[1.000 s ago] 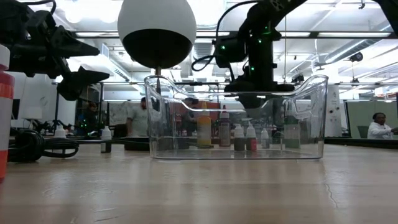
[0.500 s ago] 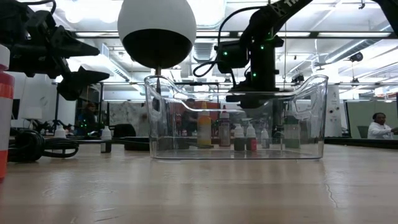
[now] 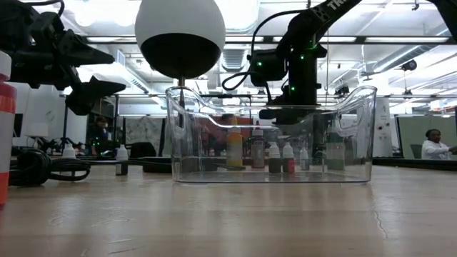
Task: Pick & Place food coloring
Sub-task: Put the small pink food coloring bottle into the transparent bin
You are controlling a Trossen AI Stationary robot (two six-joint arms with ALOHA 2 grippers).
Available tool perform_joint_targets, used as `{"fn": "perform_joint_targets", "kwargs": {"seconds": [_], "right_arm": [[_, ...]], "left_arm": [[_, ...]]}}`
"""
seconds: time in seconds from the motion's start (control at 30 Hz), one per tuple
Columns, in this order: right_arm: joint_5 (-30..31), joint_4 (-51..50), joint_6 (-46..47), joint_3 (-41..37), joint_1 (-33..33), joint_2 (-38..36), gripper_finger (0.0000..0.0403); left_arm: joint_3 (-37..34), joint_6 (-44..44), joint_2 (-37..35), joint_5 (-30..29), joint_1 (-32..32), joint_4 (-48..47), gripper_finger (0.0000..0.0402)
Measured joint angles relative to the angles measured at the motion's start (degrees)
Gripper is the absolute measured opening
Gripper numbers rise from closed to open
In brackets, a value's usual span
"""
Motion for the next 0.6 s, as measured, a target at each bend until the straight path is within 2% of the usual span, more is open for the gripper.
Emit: {"fn": "perform_joint_targets", "kwargs": {"seconds": [0.33,0.6], "right_arm": [[0.02,0.25,-0.26,-0.72,-0.02,0.01,0.0247],[-0.28,0.50,-1.79,-0.72,-0.02,0.02,0.0192]], "left_arm": [[0.00,0.00,0.00,0.00,0.01,-0.01,0.0279],[0.00,0.00,0.00,0.00,0.00,-0.01,0.0279]]}}
